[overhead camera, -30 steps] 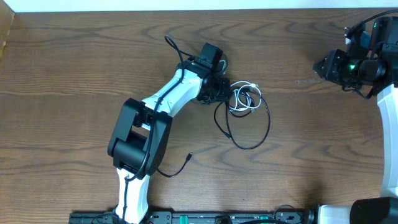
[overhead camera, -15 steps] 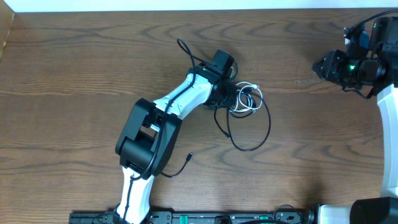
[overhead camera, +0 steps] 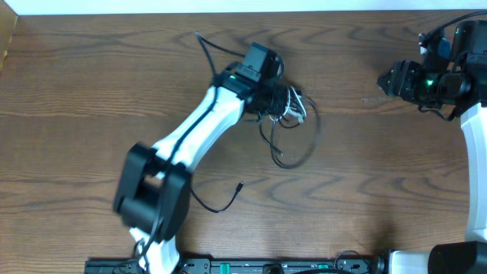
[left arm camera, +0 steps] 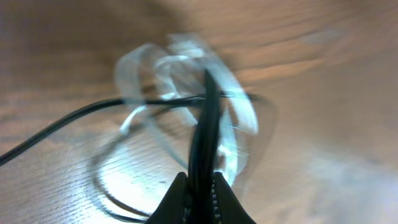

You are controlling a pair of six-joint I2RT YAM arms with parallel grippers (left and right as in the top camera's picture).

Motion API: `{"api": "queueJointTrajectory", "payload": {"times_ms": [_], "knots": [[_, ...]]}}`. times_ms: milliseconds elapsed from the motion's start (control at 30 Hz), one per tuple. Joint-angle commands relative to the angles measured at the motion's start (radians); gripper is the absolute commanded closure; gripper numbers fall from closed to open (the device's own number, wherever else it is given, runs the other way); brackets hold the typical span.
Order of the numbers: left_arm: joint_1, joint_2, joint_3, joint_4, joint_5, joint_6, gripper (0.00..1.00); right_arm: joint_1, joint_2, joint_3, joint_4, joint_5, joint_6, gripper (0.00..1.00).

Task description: Untangle cables

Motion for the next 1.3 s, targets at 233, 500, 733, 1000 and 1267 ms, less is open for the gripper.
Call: {"api": "queueJointTrajectory", "payload": {"times_ms": [233, 500, 733, 1000, 1267], "knots": [[0.023, -0.130, 0.028, 0.023, 0.266, 0.132, 0.92, 0.029, -0.001, 0.003, 0.060, -0.328, -0.106, 0.37], [0.114, -0.161, 0.028, 0.161, 0.608, 0.073, 0.93, 0.140, 0.010, 0.003, 0.129, -0.370, -0.092, 0.37], [0.141, -0.163, 0.028, 0.208, 0.697, 0.026, 0.93, 0.240, 0.092, 0.003, 0.174, -0.290, 0.024, 0.41], [0.141, -0.165, 0.028, 0.211, 0.692, 0.026, 0.92, 0.301, 0.199, 0.003, 0.254, -0.290, 0.079, 0.44], [0.142, -0.166, 0.028, 0.235, 0.693, 0.026, 0.93, 0.327, 0.275, 0.003, 0.258, -0.062, 0.163, 0.53]]}}
